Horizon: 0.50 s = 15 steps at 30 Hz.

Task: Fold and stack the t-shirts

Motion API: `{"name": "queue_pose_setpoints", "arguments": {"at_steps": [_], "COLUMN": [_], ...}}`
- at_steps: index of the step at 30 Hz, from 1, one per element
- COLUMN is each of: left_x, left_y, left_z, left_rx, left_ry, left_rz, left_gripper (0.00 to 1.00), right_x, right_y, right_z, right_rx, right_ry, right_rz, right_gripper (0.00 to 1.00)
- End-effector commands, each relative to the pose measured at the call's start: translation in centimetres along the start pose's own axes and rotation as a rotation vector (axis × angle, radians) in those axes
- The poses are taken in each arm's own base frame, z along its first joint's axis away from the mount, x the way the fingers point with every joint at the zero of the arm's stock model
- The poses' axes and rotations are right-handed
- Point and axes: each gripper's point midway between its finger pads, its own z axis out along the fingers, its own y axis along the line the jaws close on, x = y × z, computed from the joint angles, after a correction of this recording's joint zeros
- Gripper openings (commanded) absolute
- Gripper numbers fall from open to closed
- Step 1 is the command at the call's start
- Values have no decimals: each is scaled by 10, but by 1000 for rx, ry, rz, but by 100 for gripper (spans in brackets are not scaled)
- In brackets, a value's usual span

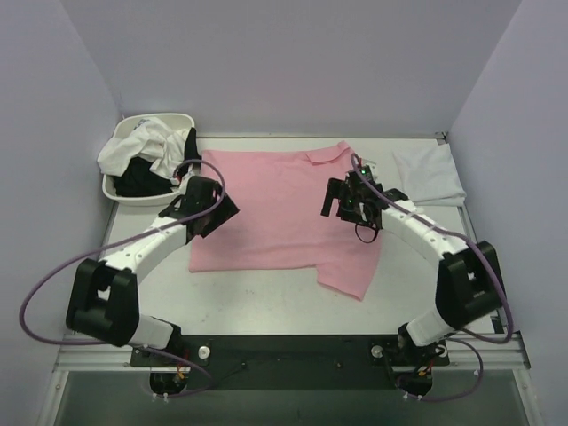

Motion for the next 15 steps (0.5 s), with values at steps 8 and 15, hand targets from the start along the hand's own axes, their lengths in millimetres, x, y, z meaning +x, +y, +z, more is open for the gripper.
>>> {"name": "queue_pose_setpoints", "arguments": {"at_steps": [8, 15], "left_x": [-15, 12], "left_y": [-54, -5], "left_z": [76, 114], "left_rx": [-128, -356], "left_ry": [22, 116], "left_rz": [292, 393], "left_gripper": [89, 89], "right_x": [-27, -5], "right_y": [-10, -35], "right_z": [69, 91], "right_rx": [132, 240], "right_ry": [60, 142], "right_rz": [-98, -143], "right_gripper": [100, 100]}}
